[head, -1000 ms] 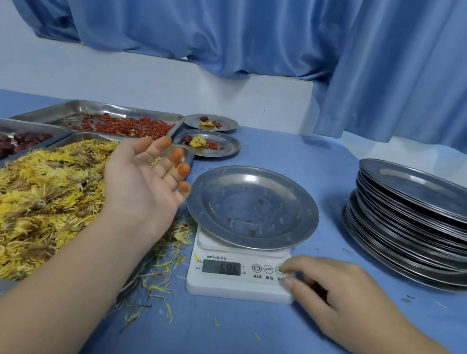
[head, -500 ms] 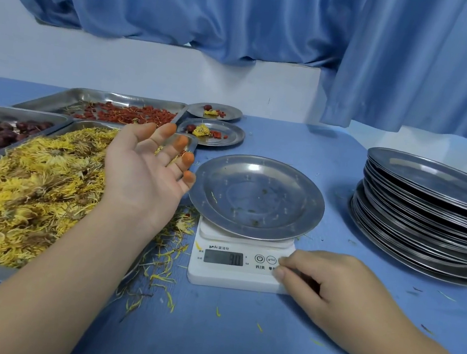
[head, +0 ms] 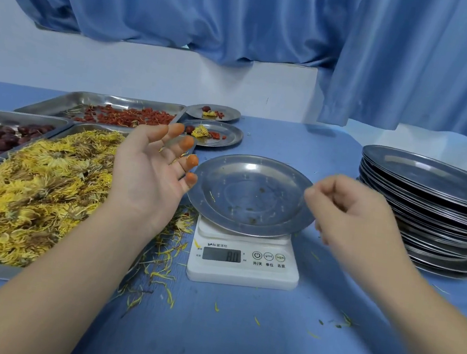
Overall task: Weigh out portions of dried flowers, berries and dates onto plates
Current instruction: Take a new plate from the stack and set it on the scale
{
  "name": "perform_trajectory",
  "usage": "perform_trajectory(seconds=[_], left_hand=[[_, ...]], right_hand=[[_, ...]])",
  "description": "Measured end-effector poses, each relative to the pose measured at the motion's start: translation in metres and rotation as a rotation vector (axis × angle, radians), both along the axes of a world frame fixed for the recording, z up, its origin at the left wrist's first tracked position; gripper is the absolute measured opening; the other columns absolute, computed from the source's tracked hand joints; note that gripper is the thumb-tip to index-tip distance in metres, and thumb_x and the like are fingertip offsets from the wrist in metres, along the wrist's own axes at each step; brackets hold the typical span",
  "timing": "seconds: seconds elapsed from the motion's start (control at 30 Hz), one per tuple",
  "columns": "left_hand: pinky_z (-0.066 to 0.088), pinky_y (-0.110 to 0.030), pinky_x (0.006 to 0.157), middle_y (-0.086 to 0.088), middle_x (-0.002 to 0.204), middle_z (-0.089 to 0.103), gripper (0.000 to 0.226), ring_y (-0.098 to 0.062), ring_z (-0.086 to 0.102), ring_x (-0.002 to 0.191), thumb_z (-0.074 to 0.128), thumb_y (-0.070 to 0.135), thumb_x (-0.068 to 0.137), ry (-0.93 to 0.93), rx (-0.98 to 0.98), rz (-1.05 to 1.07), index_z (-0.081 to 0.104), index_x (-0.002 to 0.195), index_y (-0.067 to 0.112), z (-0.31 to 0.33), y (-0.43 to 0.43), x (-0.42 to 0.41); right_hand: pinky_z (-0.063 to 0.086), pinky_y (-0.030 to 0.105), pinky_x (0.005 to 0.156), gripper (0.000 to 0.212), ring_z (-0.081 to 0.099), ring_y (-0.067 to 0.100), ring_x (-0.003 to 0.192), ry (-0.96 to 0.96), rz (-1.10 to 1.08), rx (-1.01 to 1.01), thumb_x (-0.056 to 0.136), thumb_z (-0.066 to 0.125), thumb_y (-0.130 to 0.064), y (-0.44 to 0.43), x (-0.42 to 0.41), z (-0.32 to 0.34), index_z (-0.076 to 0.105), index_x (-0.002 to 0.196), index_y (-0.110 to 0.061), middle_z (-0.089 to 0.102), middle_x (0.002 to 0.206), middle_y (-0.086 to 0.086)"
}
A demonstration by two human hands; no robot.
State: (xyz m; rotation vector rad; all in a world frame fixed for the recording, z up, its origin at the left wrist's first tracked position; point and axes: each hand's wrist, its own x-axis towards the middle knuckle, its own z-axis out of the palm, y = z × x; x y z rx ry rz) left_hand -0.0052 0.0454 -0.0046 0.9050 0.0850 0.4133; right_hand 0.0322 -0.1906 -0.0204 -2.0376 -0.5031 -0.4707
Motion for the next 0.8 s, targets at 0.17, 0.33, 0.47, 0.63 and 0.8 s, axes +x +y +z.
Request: perform_trajectory(seconds=[0.17,0.33,0.47,0.63,0.8], left_hand=[[0.04,-0.026,0.06,0.002,0.081,0.062,0.013,-0.012,0.054,0.061,0.052,0.023,0.089,0.048,0.131,0.07,0.063,0.093,0.017,0.0,-0.002,0.002],[0.043,-0.029,0.064,0.003,0.09,0.063,0.015,-0.013,0.058,0.072,0.055,0.014,0.089,0.215,0.424,0.221,0.065,0.096,0.023,-0.003,-0.007,0.006],[0.046,-0.012,0.06,0.009,0.09,0.062,0.017,0.005,0.058,0.068,0.056,0.013,0.091,0.16,0.712,0.283,0.062,0.095,0.029,-0.005,-0.013,0.004],[0.04,-0.001,0.057,0.009,0.093,0.059,0.023,0.015,0.053,0.068,0.057,0.009,0.091,0.128,0.883,0.332,0.058,0.097,0.031,-0.003,-0.014,0.0],[0.041,-0.006,0.055,0.014,0.097,0.059,0.019,0.006,0.055,0.07,0.057,0.02,0.091,0.169,1.171,0.374,0.058,0.094,0.038,0.011,0.018,-0.014]], right_hand=[[0.04,0.033,0.057,0.024,0.051,0.017,0.062,-0.006,-0.266,-0.131,0.087,0.054,-0.032,0.009,0.037,-0.009,0.048,0.072,-0.015,0.054,0.061,-0.005],[0.038,0.035,0.061,0.031,0.055,0.024,0.071,0.007,-0.337,-0.262,0.09,0.049,-0.047,-0.003,0.047,-0.029,0.046,0.104,-0.02,0.057,0.067,-0.005],[0.044,0.039,0.072,0.044,0.059,0.03,0.084,0.069,-0.234,-0.294,0.092,0.04,-0.052,0.006,0.043,-0.029,0.043,0.122,-0.019,0.063,0.077,0.001],[0.049,0.041,0.069,0.052,0.061,0.026,0.075,0.021,-0.203,-0.372,0.087,0.027,-0.062,0.007,0.031,-0.025,0.043,0.118,-0.023,0.061,0.07,-0.005],[0.048,0.036,0.058,0.048,0.058,0.023,0.063,-0.097,-0.263,-0.392,0.088,0.029,-0.061,0.006,0.024,-0.017,0.05,0.109,-0.024,0.058,0.061,-0.005]])
